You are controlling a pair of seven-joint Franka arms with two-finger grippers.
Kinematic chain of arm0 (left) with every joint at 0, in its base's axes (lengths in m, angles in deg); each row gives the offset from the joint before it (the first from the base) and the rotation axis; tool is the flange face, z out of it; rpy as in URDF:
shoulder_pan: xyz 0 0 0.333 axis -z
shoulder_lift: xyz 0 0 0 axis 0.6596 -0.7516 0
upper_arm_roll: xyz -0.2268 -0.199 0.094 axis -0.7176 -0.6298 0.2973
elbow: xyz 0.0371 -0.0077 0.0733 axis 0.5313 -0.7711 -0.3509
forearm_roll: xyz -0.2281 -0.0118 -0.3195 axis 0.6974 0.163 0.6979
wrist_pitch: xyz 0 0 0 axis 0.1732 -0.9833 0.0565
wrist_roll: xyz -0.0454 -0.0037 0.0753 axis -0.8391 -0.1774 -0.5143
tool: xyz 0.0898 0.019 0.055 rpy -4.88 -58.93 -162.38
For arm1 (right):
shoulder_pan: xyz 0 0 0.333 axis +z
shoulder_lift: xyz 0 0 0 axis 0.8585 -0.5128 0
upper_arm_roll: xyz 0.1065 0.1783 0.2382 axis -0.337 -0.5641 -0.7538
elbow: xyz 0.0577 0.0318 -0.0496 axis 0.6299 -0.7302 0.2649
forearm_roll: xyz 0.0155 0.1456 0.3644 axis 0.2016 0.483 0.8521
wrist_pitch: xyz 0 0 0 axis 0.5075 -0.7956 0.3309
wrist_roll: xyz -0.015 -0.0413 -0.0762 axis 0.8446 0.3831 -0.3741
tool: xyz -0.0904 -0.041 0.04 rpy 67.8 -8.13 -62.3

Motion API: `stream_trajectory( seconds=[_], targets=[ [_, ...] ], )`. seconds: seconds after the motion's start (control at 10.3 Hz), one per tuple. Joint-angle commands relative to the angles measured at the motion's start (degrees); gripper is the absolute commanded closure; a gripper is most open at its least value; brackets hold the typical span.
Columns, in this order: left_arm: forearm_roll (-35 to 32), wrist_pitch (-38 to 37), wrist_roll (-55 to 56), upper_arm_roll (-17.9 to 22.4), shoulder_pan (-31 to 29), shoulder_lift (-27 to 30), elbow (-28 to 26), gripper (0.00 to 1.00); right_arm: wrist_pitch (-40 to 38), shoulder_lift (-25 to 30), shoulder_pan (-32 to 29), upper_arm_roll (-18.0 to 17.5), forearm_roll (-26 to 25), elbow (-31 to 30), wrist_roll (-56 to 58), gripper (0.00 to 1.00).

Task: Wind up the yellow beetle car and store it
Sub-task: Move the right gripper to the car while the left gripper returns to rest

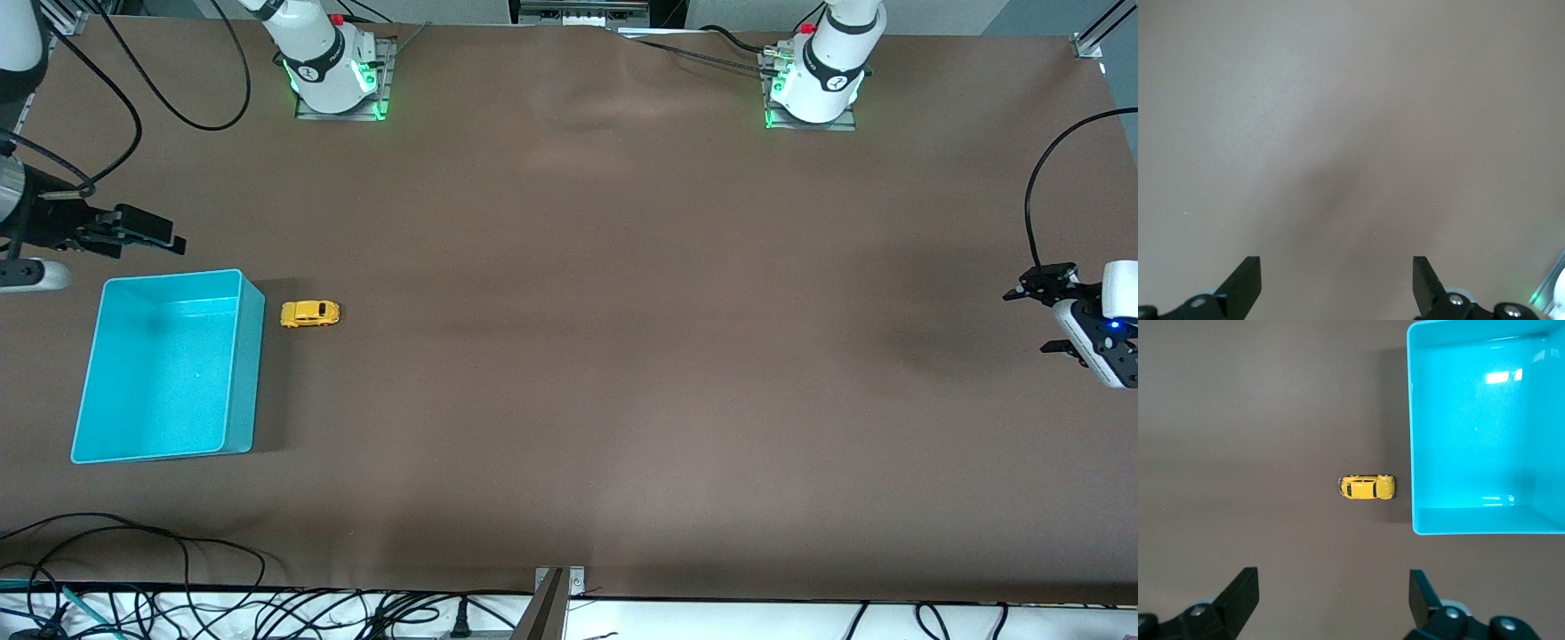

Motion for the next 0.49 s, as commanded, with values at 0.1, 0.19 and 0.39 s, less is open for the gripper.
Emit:
stream_trajectory(
  seconds=[0.1, 0.19, 0.39],
  targets=[
    [0.58, -6.05, 19.05, -3.58, 2.13, 4.79, 1.13, 0.00, 2.60, -0.40, 4.05, -0.81, -4.19, -1.06, 1.51, 0.00],
    [0.41, -6.77, 25.99, -5.78, 2.22, 6.37, 1.13, 0.00, 3.13, -0.49, 4.59, -0.81, -4.19, -1.67, 3.17, 0.00],
    [-0.03, -8.26, 39.18, -10.53, 2.22, 8.74, 1.13, 0.00, 7.51, -0.49, 4.50, -0.81, -4.01, -4.39, 13.06, 0.00]
  ],
)
